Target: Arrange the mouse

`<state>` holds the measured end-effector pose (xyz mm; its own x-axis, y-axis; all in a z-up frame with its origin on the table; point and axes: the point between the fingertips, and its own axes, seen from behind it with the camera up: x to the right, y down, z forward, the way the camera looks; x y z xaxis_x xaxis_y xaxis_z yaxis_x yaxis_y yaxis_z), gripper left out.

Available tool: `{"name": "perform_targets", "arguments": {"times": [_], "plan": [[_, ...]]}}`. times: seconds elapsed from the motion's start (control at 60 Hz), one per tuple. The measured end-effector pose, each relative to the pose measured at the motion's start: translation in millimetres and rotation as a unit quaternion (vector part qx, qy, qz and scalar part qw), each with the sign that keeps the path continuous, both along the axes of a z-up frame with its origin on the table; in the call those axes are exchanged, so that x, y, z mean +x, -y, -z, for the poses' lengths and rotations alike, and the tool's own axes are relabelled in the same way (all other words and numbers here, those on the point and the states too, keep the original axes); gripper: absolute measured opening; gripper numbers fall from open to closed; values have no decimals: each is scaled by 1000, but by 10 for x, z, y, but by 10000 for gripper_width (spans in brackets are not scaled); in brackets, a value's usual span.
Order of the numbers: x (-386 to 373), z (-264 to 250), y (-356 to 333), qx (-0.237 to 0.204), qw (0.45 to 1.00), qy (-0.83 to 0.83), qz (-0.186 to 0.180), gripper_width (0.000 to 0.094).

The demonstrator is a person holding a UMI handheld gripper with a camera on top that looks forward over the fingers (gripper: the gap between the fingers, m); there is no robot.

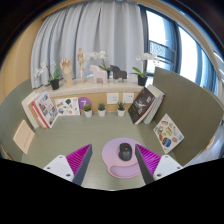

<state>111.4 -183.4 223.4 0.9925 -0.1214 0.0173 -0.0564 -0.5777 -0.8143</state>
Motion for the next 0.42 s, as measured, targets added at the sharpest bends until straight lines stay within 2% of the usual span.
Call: {"name": "perform_targets", "arguments": {"times": [0.2,0.417], "plan": [[-287,-215,315,22,999,-13,-20,865],[-444,-178,642,17,999,2,-29,865]]}}
